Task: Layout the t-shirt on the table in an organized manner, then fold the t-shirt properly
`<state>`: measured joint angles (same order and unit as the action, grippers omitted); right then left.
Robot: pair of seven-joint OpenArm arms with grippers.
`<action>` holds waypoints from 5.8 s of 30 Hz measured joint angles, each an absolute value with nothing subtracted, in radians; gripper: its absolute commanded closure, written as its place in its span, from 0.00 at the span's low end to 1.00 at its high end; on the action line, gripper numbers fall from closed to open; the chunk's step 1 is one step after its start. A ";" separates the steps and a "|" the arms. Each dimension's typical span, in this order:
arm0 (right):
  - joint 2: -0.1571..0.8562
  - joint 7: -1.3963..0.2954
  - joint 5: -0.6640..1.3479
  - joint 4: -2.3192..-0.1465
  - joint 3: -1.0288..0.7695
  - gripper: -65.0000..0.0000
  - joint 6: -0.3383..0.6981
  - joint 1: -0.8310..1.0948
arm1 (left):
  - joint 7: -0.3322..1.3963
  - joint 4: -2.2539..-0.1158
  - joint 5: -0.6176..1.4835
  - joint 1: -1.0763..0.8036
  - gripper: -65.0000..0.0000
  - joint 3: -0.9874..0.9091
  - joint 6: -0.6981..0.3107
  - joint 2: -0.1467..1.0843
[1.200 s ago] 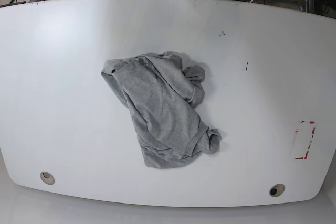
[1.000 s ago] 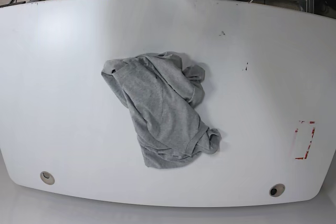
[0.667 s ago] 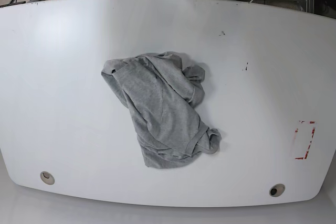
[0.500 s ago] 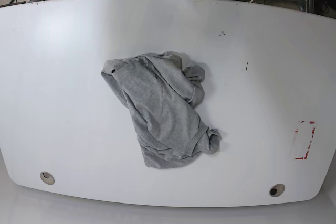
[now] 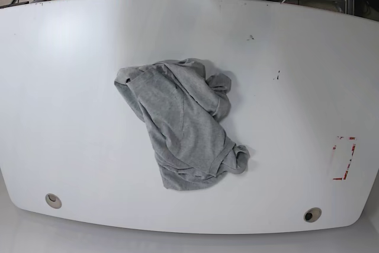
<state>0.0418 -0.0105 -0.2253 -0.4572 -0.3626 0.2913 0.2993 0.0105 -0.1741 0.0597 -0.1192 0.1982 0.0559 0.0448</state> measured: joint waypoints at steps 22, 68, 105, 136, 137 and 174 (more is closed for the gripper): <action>0.041 -0.011 -0.225 -0.456 -0.363 0.78 0.288 0.294 | 0.010 -0.154 0.060 -0.116 0.64 0.200 0.056 0.044; 0.008 0.154 -0.221 -0.461 -0.363 0.78 0.288 0.331 | -0.233 -0.156 0.060 -0.176 0.63 0.189 0.056 0.090; -0.114 0.127 -0.214 -1.278 -0.362 0.78 0.299 0.867 | -0.278 -0.940 0.060 -0.736 0.63 0.078 0.059 0.211; -0.107 -0.150 0.069 -1.978 -0.360 0.78 0.524 1.204 | -0.279 -1.713 0.060 -1.253 0.63 -0.105 0.053 0.192; -0.105 -0.151 0.082 -1.998 -0.360 0.78 0.525 1.215 | -0.274 -1.739 0.060 -1.264 0.63 -0.114 0.057 0.186; -0.092 -0.030 0.109 -2.021 -0.362 0.77 0.522 0.780 | -0.263 -1.969 0.056 -0.925 0.63 -0.112 0.053 0.170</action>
